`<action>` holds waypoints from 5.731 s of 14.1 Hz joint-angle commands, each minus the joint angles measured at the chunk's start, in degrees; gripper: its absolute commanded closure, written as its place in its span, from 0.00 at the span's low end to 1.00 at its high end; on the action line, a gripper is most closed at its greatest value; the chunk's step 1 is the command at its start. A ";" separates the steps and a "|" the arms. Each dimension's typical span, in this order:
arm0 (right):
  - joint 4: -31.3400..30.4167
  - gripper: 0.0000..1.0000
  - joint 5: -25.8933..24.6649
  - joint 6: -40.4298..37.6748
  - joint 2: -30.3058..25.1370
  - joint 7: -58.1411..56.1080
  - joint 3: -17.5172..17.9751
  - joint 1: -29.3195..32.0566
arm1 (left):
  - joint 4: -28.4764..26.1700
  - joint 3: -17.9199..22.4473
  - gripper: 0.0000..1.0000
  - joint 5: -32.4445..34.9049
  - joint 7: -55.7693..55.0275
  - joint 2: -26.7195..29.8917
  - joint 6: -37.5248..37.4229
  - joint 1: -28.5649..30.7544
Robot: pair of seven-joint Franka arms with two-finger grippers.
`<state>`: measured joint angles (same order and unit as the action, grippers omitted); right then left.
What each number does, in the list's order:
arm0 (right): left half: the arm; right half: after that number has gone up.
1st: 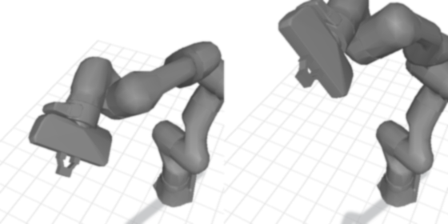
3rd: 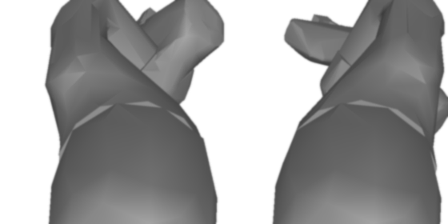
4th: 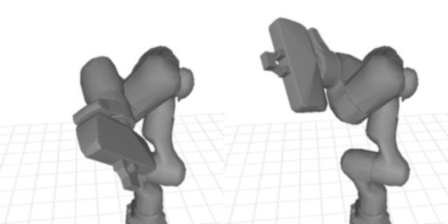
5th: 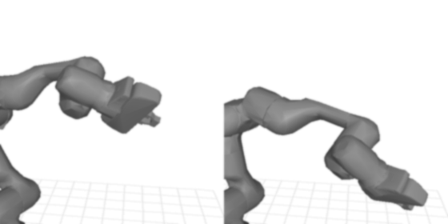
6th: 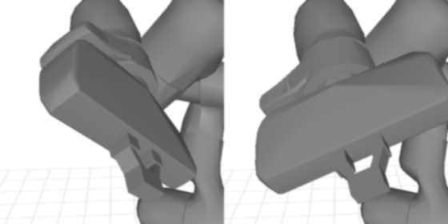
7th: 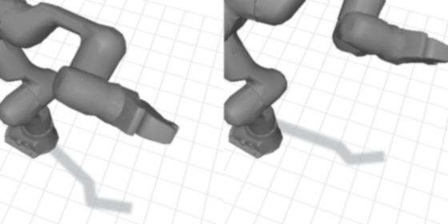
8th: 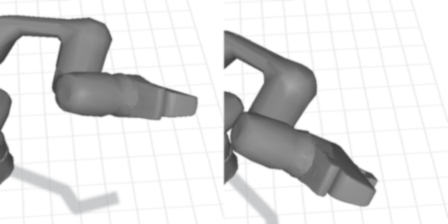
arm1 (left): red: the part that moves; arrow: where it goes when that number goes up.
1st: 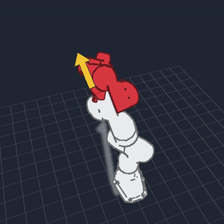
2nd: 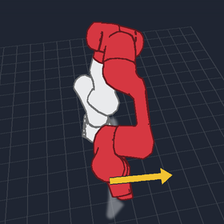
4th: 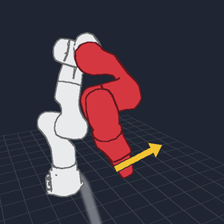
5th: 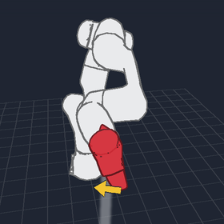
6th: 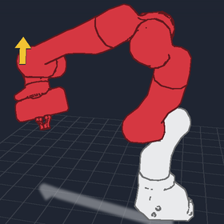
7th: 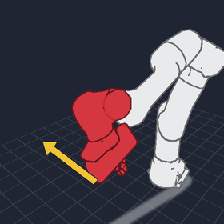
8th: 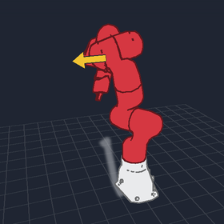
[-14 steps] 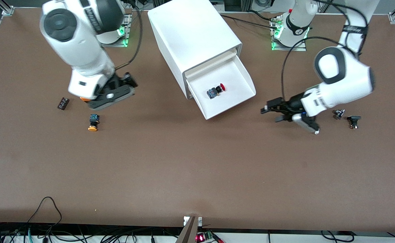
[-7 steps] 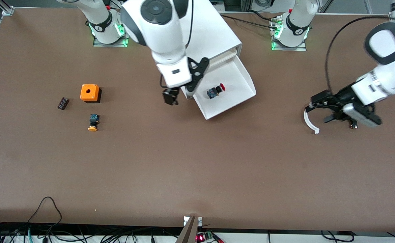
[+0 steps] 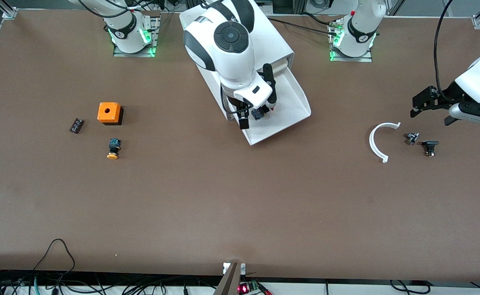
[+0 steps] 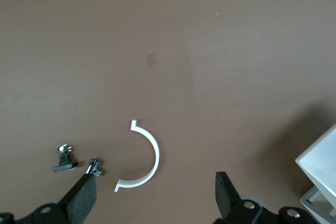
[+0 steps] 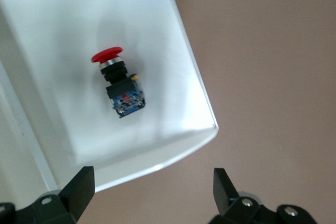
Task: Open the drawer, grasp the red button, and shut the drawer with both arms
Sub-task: 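Reach the right gripper into the drawer while the left gripper withdraws, then grasp the red push button in the drawer with the right gripper, then lift the red button out with the right gripper while the left gripper approaches, then push the drawer shut with the left gripper while the right gripper carries the button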
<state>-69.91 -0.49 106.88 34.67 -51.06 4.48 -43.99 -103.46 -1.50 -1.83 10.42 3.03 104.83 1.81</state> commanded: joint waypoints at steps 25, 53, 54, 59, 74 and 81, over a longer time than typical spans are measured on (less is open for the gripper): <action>4.60 0.18 -3.99 2.19 10.69 -5.02 0.26 -6.11 | 3.53 0.45 0.00 4.02 -13.23 0.13 -8.33 -0.93; 7.95 0.76 -3.47 4.30 -1.52 29.51 -1.66 4.16 | -6.47 -6.04 0.00 3.23 -29.18 -3.90 8.43 -4.26; 6.20 0.76 -3.29 4.39 -2.40 31.00 -2.63 5.39 | -7.97 -7.54 0.00 3.23 -33.31 -4.87 11.50 -4.70; -3.99 0.76 -2.41 4.30 -7.24 42.87 -2.99 13.30 | -14.56 -13.17 0.00 3.32 -51.35 -11.02 26.35 -6.90; -36.41 0.75 -2.50 15.96 -10.85 64.50 -2.90 31.24 | -24.86 -18.27 0.00 3.06 -59.73 -16.92 39.93 -13.76; -49.01 0.70 -2.67 32.87 -11.02 64.24 -2.55 31.33 | -25.74 -26.16 0.00 3.06 -59.46 -14.81 31.76 -13.67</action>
<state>-115.93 -3.49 138.56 26.35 12.59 1.23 -13.12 -127.66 -24.30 0.68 -48.99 -13.90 138.83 -11.96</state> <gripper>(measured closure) 0.586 0.000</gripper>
